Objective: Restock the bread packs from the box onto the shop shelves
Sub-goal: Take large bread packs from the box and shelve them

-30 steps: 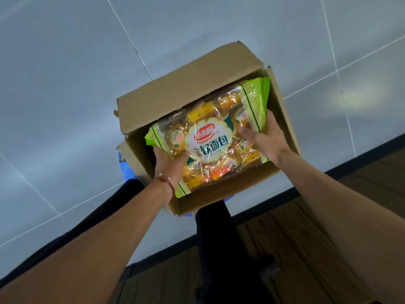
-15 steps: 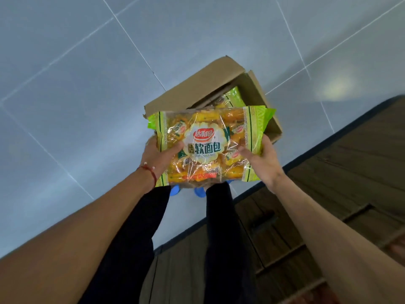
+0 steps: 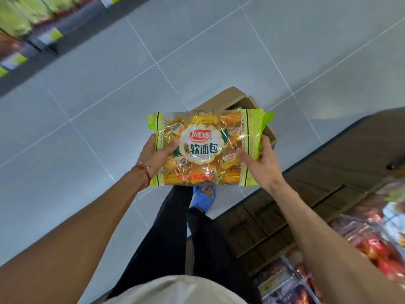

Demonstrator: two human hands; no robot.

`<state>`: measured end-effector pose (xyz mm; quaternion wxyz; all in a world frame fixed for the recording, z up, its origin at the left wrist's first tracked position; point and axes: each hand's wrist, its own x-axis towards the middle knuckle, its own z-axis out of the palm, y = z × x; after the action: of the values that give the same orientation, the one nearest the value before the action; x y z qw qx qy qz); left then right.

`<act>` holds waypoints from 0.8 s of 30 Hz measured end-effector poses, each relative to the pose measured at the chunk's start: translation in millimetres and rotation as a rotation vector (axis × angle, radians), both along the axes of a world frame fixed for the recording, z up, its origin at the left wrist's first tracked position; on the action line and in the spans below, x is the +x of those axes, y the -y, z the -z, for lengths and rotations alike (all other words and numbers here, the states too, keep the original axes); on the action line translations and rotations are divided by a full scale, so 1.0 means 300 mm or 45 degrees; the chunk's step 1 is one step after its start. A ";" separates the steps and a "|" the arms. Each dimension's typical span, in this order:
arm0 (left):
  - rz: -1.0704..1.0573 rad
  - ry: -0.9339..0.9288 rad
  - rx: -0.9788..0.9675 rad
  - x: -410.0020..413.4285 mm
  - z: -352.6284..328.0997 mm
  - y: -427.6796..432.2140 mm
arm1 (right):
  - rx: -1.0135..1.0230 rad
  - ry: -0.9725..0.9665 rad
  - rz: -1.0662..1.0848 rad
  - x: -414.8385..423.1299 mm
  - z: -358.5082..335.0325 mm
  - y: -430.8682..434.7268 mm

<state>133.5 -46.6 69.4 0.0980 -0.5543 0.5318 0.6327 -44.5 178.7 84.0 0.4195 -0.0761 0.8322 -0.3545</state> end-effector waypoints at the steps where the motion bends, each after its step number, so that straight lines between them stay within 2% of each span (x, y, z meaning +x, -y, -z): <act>1: -0.001 -0.020 -0.026 0.021 -0.044 -0.004 | -0.026 -0.013 -0.007 0.013 -0.041 0.003; 8: -0.082 -0.108 -0.324 0.154 -0.380 0.000 | -0.297 -0.108 0.059 0.134 -0.343 0.056; 14: -0.212 -0.221 -0.533 0.227 -0.618 0.098 | -0.484 -0.253 0.050 0.195 -0.567 0.211; 24: -0.336 -0.320 -0.743 0.288 -0.866 0.455 | -0.525 -0.335 0.050 0.264 -0.790 0.645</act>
<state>219.8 -183.2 329.3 -0.2135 -0.5408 0.6220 0.5245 34.7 -14.8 320.9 0.2760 -0.1894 0.7911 -0.5119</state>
